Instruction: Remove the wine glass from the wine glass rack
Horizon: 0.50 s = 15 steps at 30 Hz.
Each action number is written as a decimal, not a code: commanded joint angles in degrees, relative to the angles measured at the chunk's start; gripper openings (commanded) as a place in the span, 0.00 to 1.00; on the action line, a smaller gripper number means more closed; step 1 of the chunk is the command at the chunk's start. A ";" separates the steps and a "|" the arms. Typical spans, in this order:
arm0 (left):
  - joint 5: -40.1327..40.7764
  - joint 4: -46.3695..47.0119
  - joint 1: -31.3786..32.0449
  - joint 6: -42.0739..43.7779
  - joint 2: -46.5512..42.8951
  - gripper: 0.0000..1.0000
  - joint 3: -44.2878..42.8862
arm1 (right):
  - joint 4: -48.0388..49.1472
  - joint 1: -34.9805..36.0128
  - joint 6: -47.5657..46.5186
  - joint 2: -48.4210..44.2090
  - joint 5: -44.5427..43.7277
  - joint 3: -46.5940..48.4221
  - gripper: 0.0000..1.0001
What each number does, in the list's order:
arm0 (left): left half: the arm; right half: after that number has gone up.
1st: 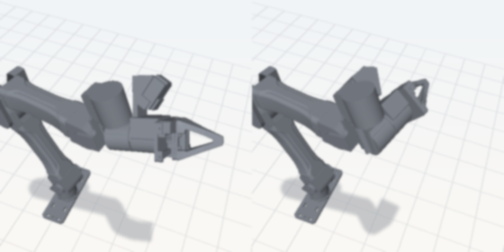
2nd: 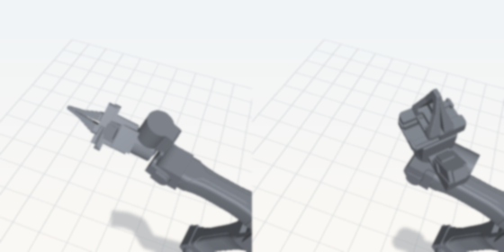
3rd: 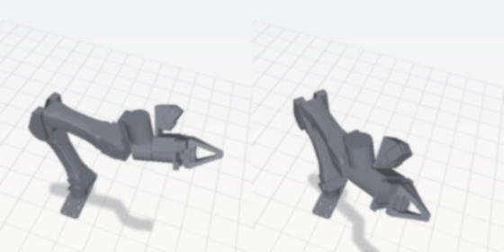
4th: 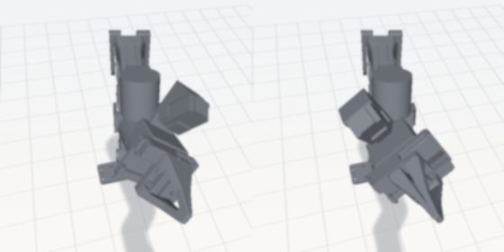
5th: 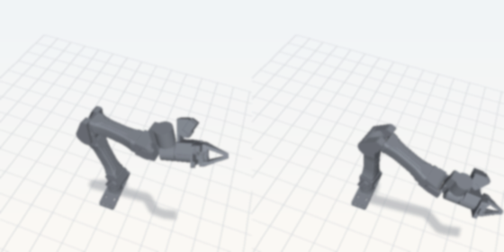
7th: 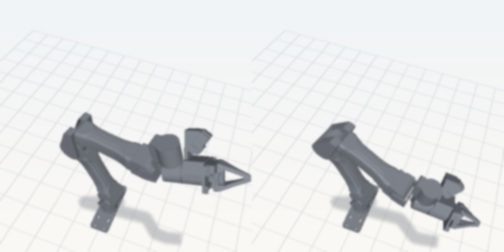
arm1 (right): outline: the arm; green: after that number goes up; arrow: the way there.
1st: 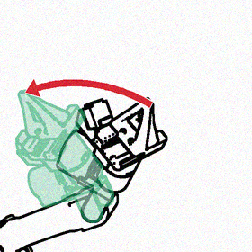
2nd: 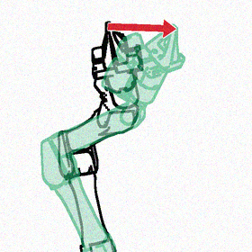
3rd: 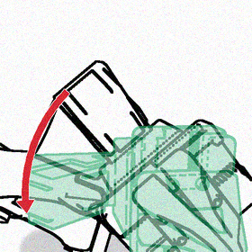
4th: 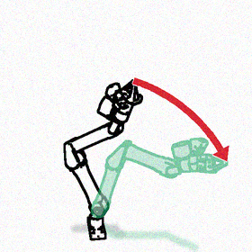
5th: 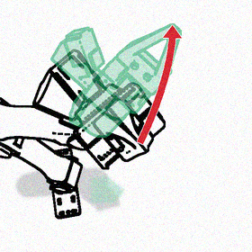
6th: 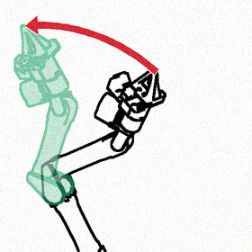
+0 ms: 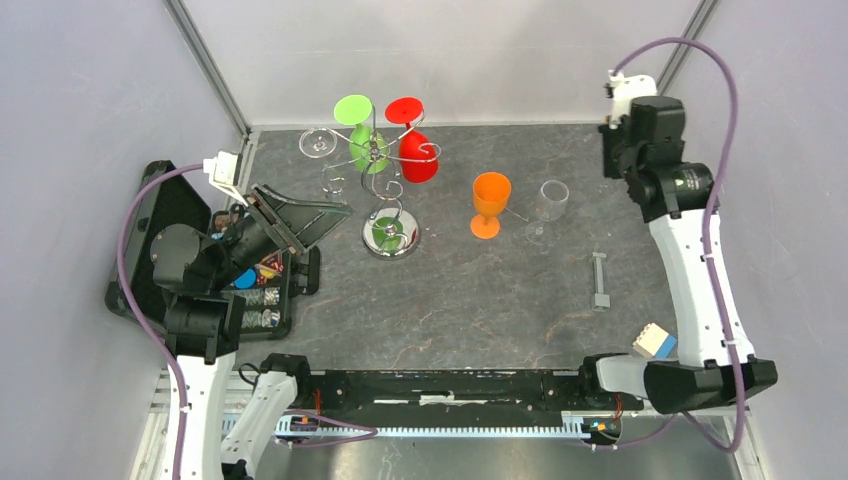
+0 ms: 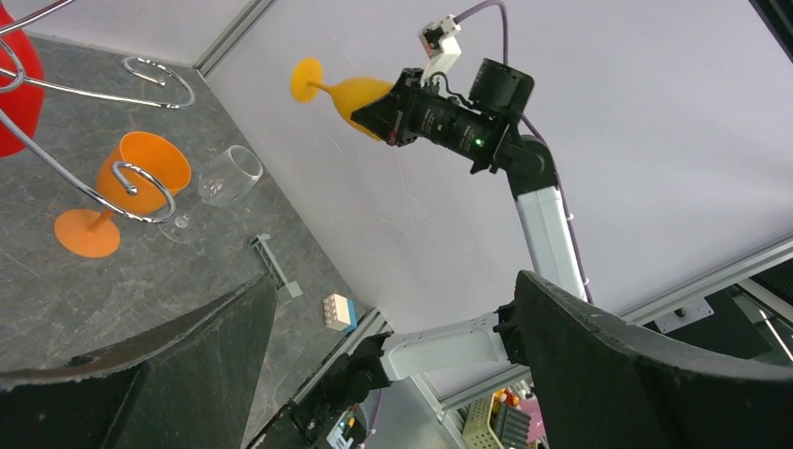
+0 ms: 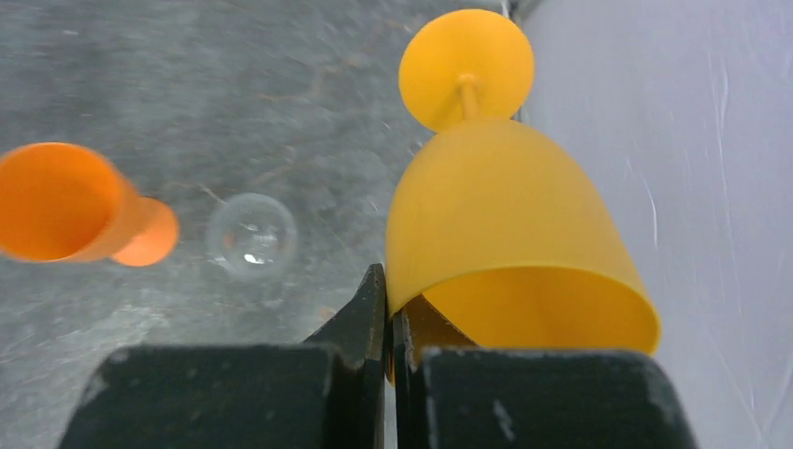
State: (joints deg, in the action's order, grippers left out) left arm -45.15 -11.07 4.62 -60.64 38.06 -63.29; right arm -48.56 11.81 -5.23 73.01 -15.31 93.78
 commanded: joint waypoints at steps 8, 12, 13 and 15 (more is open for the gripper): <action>-0.34 -4.07 -0.06 6.40 -0.56 1.00 0.09 | -1.76 -16.13 1.81 3.51 12.80 -9.20 0.00; 0.36 -4.87 -0.03 7.33 -0.74 1.00 0.01 | -2.99 -16.16 2.07 3.30 12.18 -12.17 0.00; 0.57 -5.28 -0.05 7.75 -0.91 1.00 0.06 | -3.24 -16.12 2.14 3.19 12.35 -13.06 0.00; 1.01 -6.56 -0.04 8.83 -1.06 1.00 0.01 | -4.10 -16.12 2.32 2.78 12.47 -14.36 0.00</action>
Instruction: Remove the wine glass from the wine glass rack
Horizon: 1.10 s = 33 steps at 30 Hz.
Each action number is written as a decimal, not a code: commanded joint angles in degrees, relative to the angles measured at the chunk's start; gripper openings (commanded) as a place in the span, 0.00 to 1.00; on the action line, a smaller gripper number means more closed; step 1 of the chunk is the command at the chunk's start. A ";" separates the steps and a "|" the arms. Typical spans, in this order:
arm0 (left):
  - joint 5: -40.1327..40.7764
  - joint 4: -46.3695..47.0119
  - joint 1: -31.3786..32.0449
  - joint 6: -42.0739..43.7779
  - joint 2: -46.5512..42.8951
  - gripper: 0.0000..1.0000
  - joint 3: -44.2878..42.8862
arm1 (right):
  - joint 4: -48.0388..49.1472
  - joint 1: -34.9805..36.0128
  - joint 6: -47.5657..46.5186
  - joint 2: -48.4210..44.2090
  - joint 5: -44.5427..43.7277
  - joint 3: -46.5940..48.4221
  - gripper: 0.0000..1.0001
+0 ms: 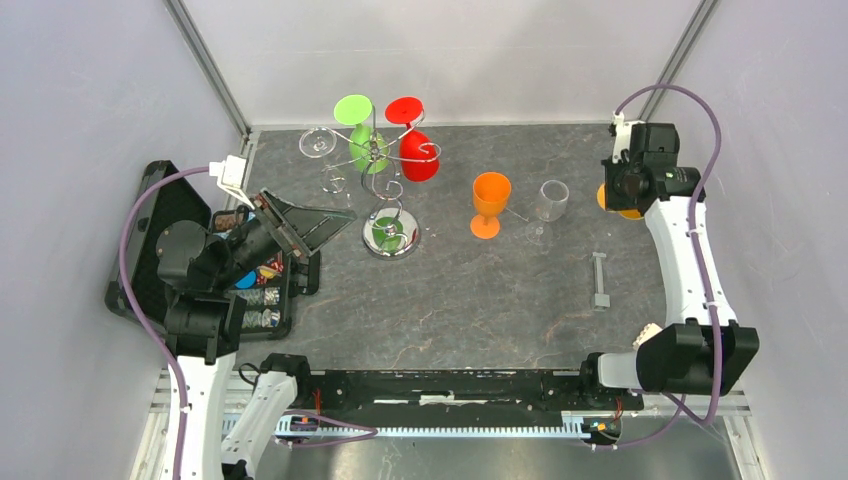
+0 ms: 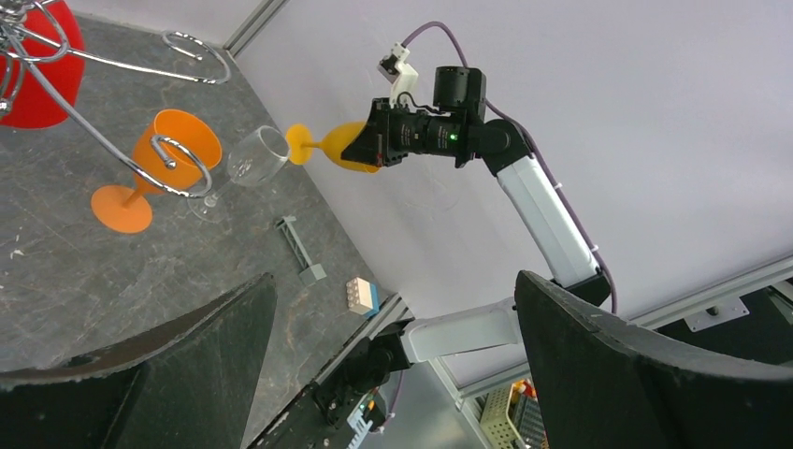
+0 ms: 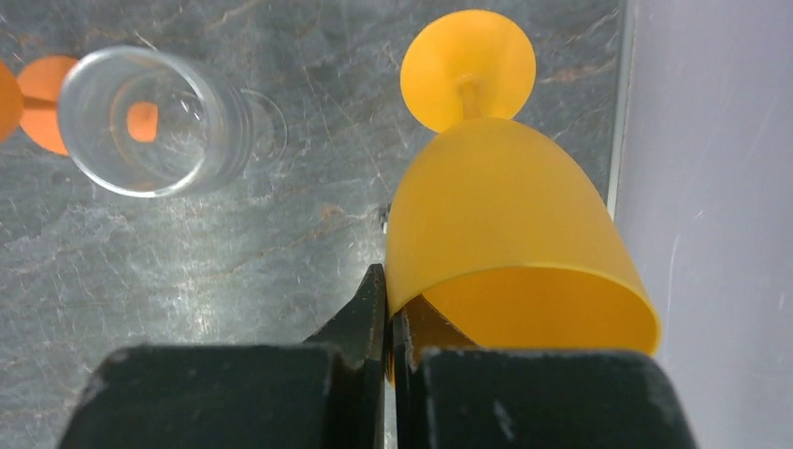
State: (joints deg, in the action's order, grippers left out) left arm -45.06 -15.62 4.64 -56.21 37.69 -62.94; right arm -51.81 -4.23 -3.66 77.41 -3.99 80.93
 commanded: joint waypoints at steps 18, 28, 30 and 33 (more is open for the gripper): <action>4.23 -10.88 -0.09 14.16 -1.00 1.00 -0.32 | -6.18 3.93 0.60 4.95 3.73 -2.99 0.00; 4.80 -12.42 -0.05 15.59 -0.82 1.00 -0.22 | -6.08 3.90 0.58 9.29 3.11 -1.91 0.09; 4.81 -12.42 -0.08 15.60 -0.78 1.00 -0.08 | -6.03 3.88 0.50 10.31 2.92 -0.87 0.09; 4.89 -12.42 -0.07 15.66 -0.75 1.00 -0.08 | -6.06 3.95 0.43 11.95 2.89 0.78 0.11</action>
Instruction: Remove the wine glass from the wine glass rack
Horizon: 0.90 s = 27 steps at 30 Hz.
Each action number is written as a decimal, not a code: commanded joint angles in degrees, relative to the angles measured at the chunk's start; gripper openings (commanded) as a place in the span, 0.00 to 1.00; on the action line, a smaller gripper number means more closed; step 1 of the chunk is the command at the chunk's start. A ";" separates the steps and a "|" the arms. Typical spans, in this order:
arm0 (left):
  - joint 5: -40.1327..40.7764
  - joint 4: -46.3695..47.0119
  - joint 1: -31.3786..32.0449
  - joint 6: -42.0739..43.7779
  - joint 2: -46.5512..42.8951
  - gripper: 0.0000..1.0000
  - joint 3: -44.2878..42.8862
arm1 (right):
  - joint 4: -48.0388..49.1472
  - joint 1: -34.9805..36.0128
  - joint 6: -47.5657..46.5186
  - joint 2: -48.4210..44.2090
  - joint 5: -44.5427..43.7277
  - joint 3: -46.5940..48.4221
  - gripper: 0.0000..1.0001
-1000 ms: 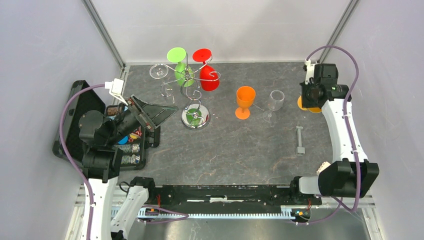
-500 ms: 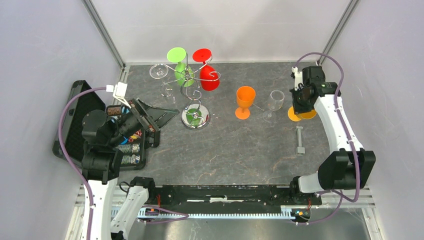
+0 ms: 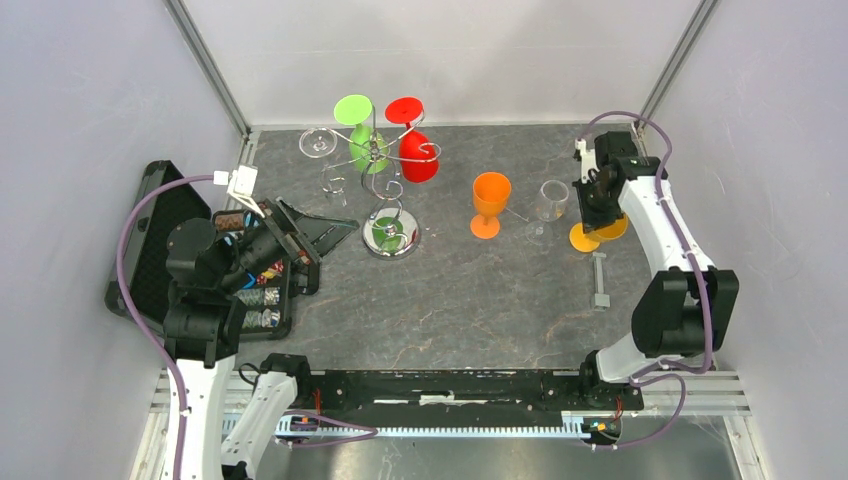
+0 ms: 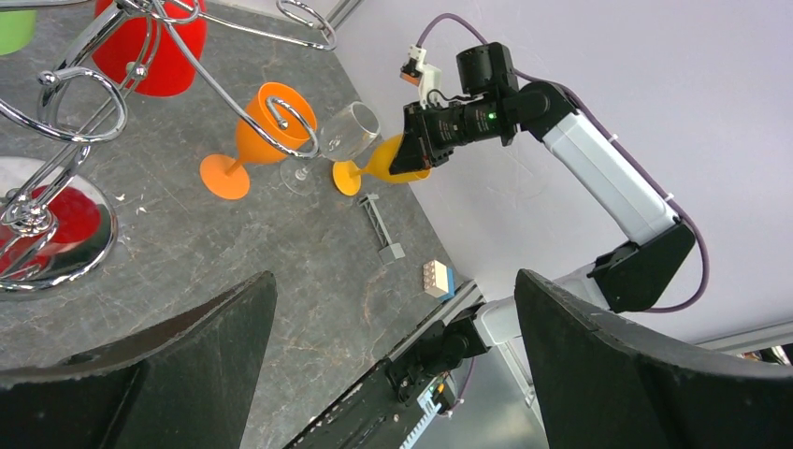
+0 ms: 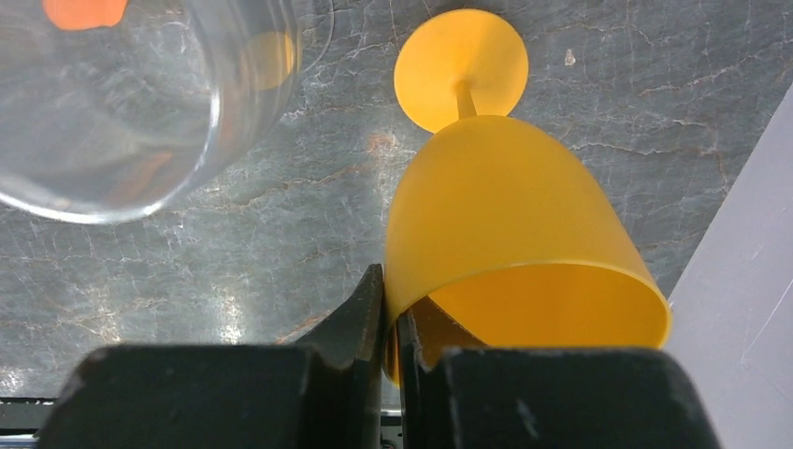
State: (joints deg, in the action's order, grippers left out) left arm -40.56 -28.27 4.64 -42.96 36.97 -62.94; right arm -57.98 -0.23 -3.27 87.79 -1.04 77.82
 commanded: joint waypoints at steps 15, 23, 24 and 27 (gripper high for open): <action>5.55 -4.82 -0.06 5.44 2.41 1.00 -4.87 | 2.20 1.37 1.33 4.48 -4.10 12.36 0.42; 11.36 -7.42 -0.14 7.96 6.12 1.00 -9.04 | 7.80 1.41 1.24 -0.76 -0.46 12.54 0.55; 12.51 -7.61 -0.15 8.19 6.81 1.00 -9.70 | 9.26 1.46 1.25 -2.30 0.75 11.73 0.56; 16.63 -8.61 -0.14 9.42 9.22 1.00 -11.90 | 15.39 1.63 0.98 -8.39 6.46 5.77 0.59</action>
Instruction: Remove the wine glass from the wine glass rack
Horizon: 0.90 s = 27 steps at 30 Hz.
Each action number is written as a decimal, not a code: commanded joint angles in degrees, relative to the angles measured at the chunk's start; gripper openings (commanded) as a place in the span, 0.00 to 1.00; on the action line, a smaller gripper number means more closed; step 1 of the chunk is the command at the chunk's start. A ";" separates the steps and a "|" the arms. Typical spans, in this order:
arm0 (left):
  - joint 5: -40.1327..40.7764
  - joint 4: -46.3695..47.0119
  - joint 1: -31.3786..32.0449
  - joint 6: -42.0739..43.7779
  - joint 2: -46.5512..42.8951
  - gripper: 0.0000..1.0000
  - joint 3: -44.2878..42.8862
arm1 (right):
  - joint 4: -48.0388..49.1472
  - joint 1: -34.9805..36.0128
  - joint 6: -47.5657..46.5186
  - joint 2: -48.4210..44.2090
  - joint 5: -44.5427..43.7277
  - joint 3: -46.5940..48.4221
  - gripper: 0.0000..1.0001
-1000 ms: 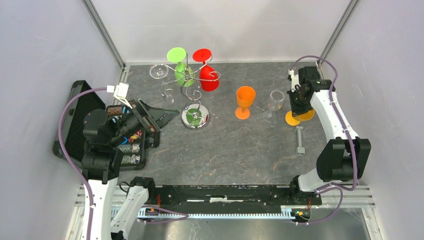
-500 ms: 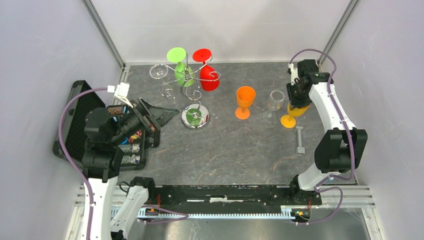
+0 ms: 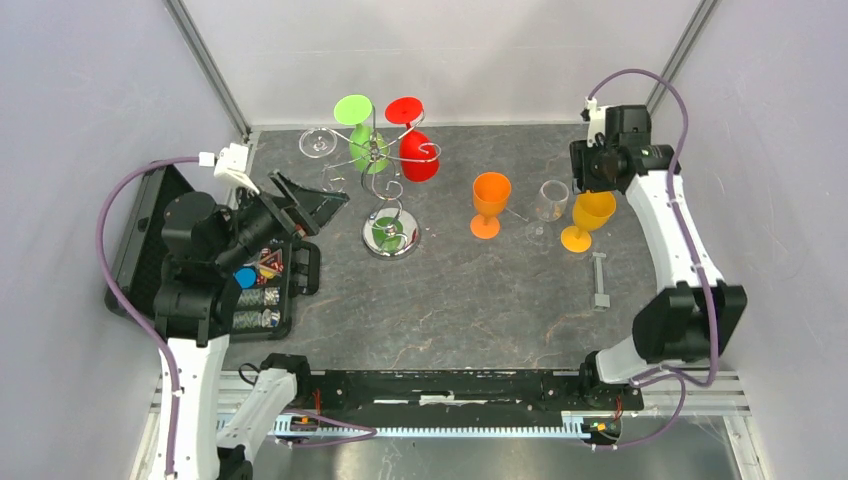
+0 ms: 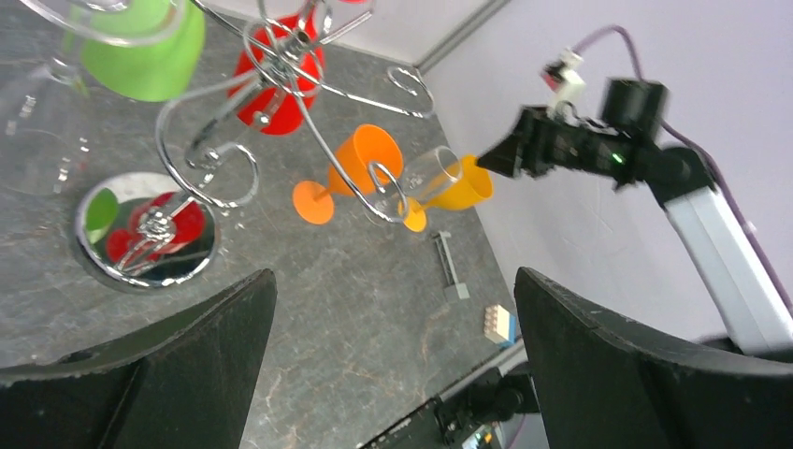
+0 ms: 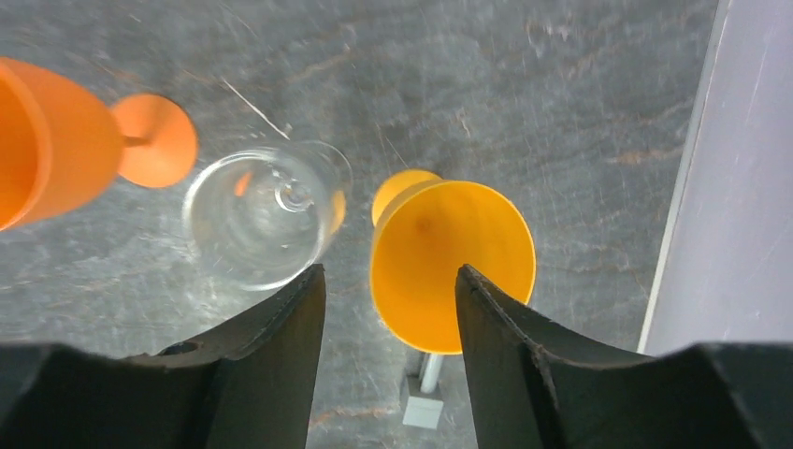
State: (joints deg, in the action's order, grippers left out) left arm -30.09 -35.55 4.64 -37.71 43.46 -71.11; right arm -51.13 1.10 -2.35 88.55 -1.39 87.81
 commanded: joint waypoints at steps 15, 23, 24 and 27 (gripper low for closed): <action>29.58 2.19 -0.33 6.48 18.98 0.82 -10.23 | 38.82 0.40 13.09 -37.14 26.93 -34.69 0.53; 26.05 6.88 -2.45 5.78 25.06 0.92 -11.77 | 42.57 0.45 17.54 -42.84 29.98 -41.55 0.50; 25.26 7.29 -3.18 5.37 25.45 0.93 -11.70 | 42.58 0.43 17.84 -42.94 30.43 -41.72 0.50; 21.48 8.50 -7.10 3.57 26.73 0.91 -11.30 | 42.69 0.44 18.29 -43.03 31.00 -41.97 0.49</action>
State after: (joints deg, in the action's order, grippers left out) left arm -4.34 -32.27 1.63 -33.32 69.49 -80.01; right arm -12.21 1.41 13.89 46.11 27.20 46.26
